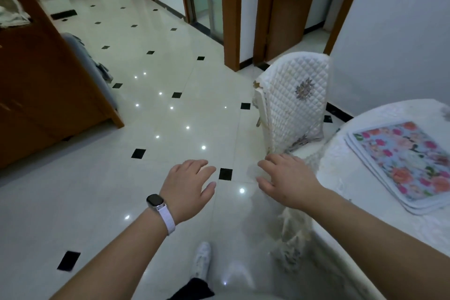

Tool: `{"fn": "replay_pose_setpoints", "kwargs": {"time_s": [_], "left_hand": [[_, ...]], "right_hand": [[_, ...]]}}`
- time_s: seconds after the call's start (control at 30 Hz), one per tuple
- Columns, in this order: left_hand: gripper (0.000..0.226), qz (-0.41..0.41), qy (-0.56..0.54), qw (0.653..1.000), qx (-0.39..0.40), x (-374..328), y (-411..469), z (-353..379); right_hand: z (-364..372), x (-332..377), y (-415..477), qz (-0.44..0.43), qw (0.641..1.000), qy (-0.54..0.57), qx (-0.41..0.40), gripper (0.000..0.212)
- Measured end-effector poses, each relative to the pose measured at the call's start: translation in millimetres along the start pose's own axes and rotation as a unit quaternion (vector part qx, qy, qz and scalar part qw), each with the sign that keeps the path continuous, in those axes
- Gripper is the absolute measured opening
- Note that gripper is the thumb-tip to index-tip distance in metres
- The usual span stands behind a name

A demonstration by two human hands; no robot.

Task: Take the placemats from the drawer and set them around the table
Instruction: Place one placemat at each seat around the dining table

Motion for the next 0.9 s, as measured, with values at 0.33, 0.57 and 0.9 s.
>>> {"fn": "replay_pose_setpoints", "kwargs": {"time_s": [0.33, 0.57, 0.9], "left_hand": [[0.044, 0.14, -0.024, 0.99, 0.003, 122.8, 106.2, -0.9], [0.046, 0.24, -0.074, 0.968, 0.009, 149.2, 155.7, 13.7], [0.045, 0.315, -0.066, 0.946, 0.024, 140.6, 229.7, 26.4]], "right_hand": [[-21.7, 21.2, 66.1, 0.188, 0.981, 0.011, -0.037, 0.049], [-11.0, 27.2, 64.9, 0.288, 0.957, 0.009, -0.011, 0.046], [-15.2, -20.2, 75.4, 0.372, 0.927, 0.024, -0.035, 0.042]]}}
Point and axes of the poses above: each hand's wrist, its own y-axis towards the middle knuckle, its own z-axis out of the palm, x = y × z, the point moved 1 cm from there along y, towards the middle knuckle, and after that the axes turned 14 degrees about z, right-handed, at the moved point
